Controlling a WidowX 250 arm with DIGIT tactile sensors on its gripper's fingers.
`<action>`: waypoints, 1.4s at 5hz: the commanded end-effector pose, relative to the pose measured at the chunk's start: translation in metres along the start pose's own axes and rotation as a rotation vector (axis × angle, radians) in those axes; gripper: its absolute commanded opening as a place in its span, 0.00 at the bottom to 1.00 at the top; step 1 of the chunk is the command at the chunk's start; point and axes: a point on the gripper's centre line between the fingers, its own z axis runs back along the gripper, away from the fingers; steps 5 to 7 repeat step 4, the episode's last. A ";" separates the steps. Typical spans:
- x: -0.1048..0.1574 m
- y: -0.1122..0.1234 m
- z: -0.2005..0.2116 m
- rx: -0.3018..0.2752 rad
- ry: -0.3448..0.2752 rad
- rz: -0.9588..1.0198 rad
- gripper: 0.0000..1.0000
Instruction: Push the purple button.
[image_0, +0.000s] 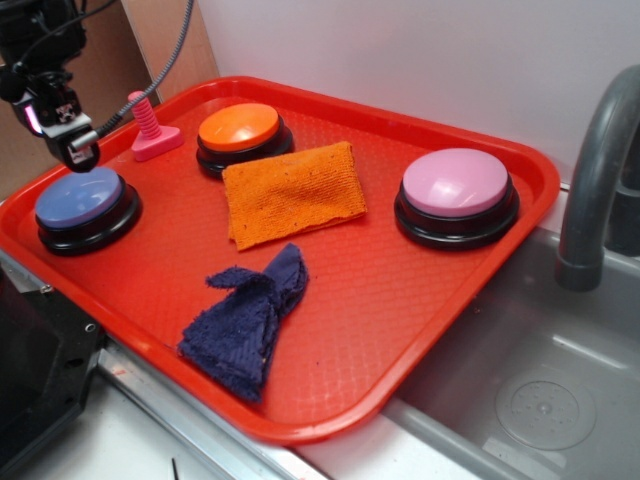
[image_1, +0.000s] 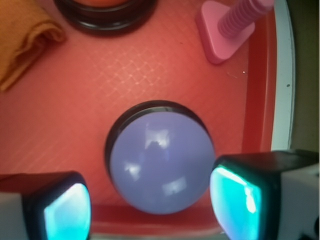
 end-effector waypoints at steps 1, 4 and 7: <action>0.008 -0.012 0.046 0.016 -0.060 -0.009 1.00; 0.021 -0.034 0.080 0.087 -0.116 -0.031 1.00; 0.021 -0.034 0.080 0.087 -0.116 -0.031 1.00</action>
